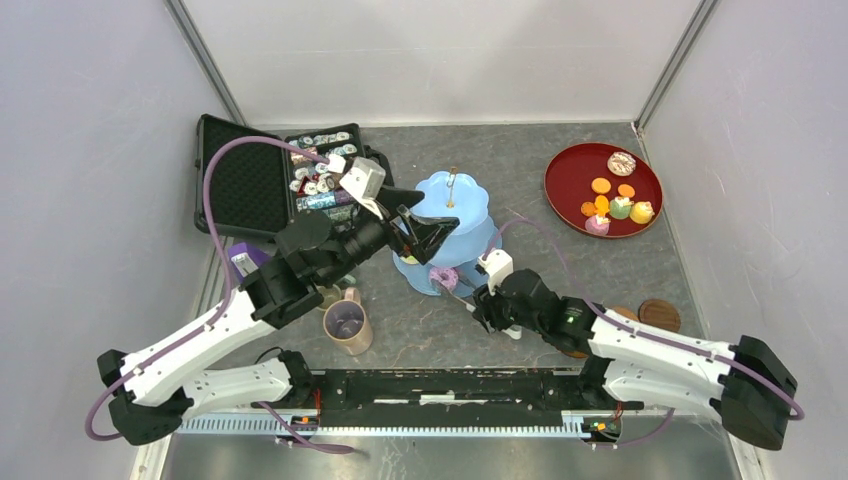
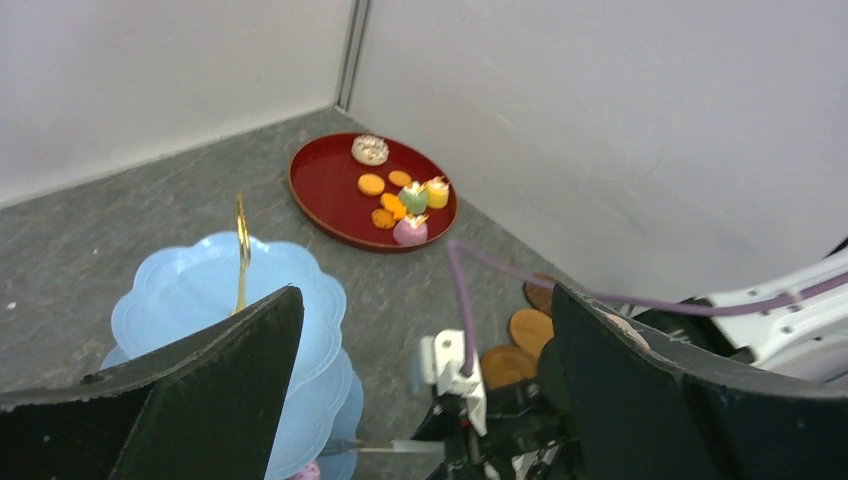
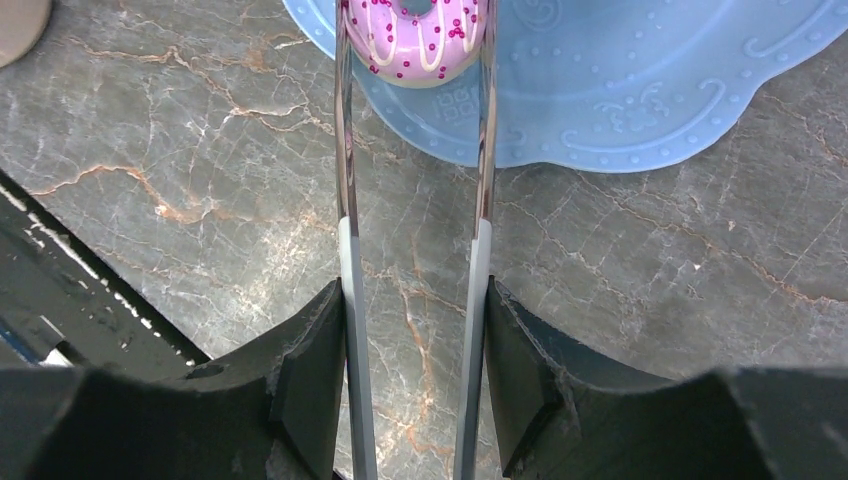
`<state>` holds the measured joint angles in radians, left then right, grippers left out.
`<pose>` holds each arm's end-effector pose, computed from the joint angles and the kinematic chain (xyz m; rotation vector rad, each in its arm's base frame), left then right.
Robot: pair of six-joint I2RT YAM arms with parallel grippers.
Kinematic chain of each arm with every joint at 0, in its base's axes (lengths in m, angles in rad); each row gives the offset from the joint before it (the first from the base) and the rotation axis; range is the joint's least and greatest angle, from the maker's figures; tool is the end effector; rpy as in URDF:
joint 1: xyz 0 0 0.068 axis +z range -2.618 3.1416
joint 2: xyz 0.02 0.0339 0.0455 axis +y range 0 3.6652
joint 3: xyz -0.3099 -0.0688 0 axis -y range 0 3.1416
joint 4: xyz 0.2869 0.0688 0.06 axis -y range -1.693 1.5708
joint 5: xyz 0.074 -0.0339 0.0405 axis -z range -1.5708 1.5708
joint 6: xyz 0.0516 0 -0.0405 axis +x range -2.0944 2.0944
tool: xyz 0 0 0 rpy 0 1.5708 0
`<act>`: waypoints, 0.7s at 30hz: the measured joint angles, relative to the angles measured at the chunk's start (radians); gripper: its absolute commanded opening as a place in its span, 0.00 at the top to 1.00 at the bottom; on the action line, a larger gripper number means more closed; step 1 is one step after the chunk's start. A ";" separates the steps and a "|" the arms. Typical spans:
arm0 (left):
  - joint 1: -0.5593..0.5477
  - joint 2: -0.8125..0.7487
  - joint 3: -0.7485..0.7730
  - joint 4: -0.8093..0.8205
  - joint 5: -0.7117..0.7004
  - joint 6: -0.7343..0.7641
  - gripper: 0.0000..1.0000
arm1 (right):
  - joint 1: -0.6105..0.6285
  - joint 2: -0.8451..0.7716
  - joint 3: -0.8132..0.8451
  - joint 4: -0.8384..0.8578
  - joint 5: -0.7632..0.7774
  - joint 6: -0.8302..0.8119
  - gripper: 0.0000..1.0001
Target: Serve the afternoon tea
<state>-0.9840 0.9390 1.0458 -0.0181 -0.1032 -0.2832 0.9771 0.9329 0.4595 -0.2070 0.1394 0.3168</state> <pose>0.1377 -0.1975 0.4649 0.4510 1.4894 -0.9406 0.1264 0.1745 0.2064 -0.6727 2.1990 0.5330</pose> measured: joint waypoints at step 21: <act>-0.039 -0.170 -0.087 0.037 -0.072 0.097 0.00 | 0.062 -0.011 0.013 0.026 0.090 0.035 0.26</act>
<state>-1.0233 0.7689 0.9592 0.0185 -0.1757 -0.1867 1.0393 0.9222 0.4721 -0.1806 0.2295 0.3515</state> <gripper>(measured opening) 0.997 0.673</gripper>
